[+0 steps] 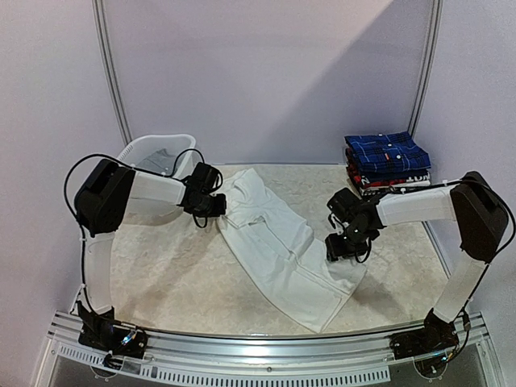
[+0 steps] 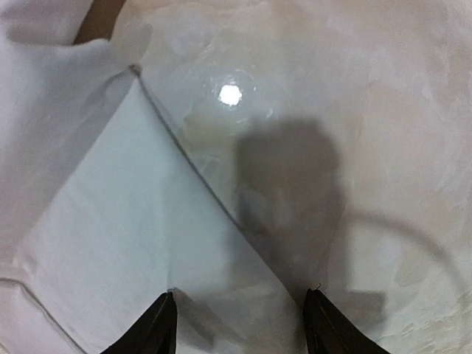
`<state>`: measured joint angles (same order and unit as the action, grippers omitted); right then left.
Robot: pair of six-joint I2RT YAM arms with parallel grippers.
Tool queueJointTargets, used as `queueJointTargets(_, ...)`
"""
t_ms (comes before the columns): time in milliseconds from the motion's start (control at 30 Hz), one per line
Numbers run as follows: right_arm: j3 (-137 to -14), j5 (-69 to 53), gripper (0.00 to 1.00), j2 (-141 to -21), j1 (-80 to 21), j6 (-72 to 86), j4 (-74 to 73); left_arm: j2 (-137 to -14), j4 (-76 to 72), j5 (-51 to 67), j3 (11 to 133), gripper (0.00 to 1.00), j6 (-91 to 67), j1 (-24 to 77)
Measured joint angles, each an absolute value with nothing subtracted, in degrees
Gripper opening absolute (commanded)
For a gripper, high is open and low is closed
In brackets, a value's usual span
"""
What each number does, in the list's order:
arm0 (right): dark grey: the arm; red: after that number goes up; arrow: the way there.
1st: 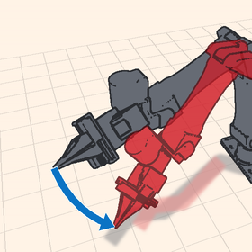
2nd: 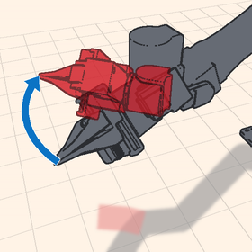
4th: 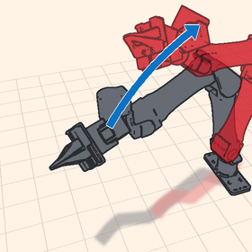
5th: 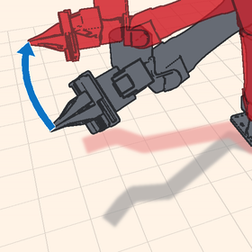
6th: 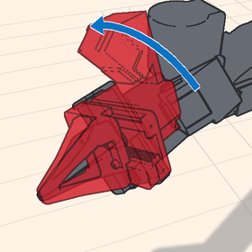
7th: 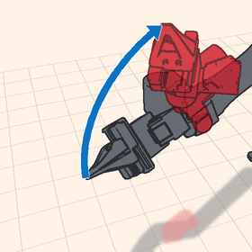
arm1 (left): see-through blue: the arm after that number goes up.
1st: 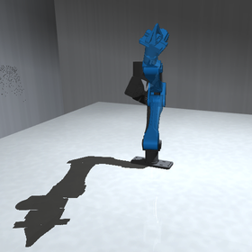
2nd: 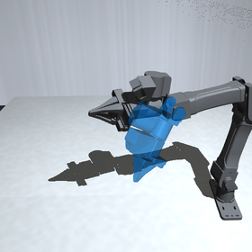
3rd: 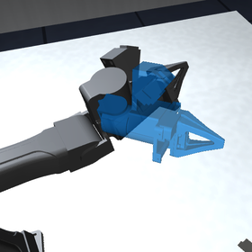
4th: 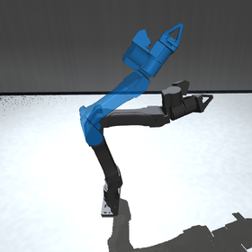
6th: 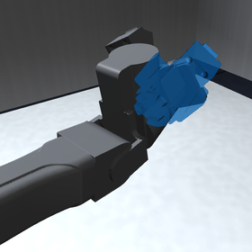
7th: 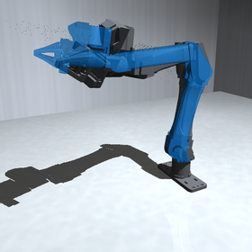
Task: Fold and stack the mixed laundry pile
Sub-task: Rotate the rectangle-folded T-shirt at the center of the board.
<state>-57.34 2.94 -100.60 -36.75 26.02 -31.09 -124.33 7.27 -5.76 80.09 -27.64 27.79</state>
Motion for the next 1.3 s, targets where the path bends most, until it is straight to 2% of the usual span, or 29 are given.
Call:
queueJointTargets(233, -50.43, -3.22, 0.6, -95.66, -38.68, 31.55, -23.9, -136.79, 13.74, -0.95, 101.16, 0.0, -27.2, 26.37)
queueJointTargets(467, -46.13, -11.77, 0.6, -93.76, -49.69, 40.25, -15.22, -146.1, 21.74, 3.36, 118.5, 0.0, -26.89, 25.39)
queueJointTargets(567, -45.67, -15.05, 0.63, -93.86, -53.6, 43.33, -13.32, -148.59, 23.79, 5.48, 123.02, 0.0, -26.24, 24.77)
queueJointTargets(667, -46.63, -16.84, 0.71, -94.24, -55.68, 44.51, -14.39, -149.27, 25.28, 7.35, 124.77, 0.02, -24.99, 24.18)
queueJointTargets(933, -52.58, -11.07, 0.93, -94.39, -56.25, 40.99, -29.71, -147.09, 24.86, 8.84, 121.36, 0.35, -20.45, 23.83)
queueJointTargets(1167, -54.54, -6.15, 0.97, -94.13, -55.42, 37.54, -39.22, -137.99, 24.14, 6.76, 109.47, 0.63, -16.91, 23.92)
queueJointTargets(1300, -56.64, -3.77, 0.98, -93.36, -54.11, 35.92, -42.65, -132.49, 23.75, 4.67, 105.01, 0.92, -15.38, 24.38)
